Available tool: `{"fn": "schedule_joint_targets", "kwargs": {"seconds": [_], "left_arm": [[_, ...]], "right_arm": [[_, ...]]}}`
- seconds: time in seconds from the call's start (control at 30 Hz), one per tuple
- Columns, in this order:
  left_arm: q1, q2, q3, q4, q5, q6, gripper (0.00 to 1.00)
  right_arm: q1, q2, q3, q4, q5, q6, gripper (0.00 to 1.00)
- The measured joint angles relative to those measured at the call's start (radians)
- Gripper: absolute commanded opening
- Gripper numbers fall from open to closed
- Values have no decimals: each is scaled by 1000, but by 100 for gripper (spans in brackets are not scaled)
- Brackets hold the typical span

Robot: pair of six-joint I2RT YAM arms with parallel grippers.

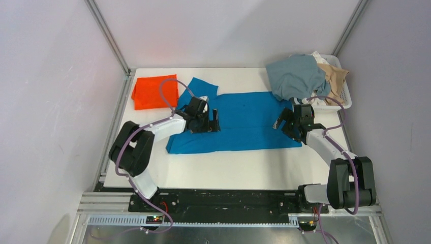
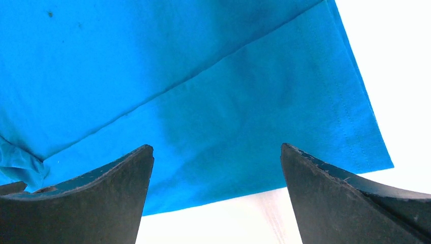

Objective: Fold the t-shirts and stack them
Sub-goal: Fold the flattened tshirt in 1/3 of the way

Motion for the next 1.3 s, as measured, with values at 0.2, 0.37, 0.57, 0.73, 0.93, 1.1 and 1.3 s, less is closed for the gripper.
{"fn": "schedule_joint_targets", "kwargs": {"seconds": [0.2, 0.37, 0.57, 0.73, 0.93, 1.1, 1.3], "left_arm": [[10, 72, 39, 21, -27, -5, 100], [51, 173, 152, 34, -26, 2, 100], [86, 286, 319, 36, 12, 21, 100], [84, 333, 425, 56, 82, 58, 100], [68, 283, 371, 68, 109, 156, 100], [61, 117, 227, 56, 61, 184, 100], [100, -31, 77, 113, 26, 152, 100]], "right_arm": [[0, 0, 0, 0, 0, -4, 99], [0, 0, 0, -2, 4, -8, 99], [0, 0, 0, -4, 21, -11, 99], [0, 0, 0, -3, 27, -14, 99], [7, 0, 0, 23, 26, -14, 99], [37, 18, 0, 74, 23, -14, 99], [82, 174, 41, 120, 19, -15, 99]]}}
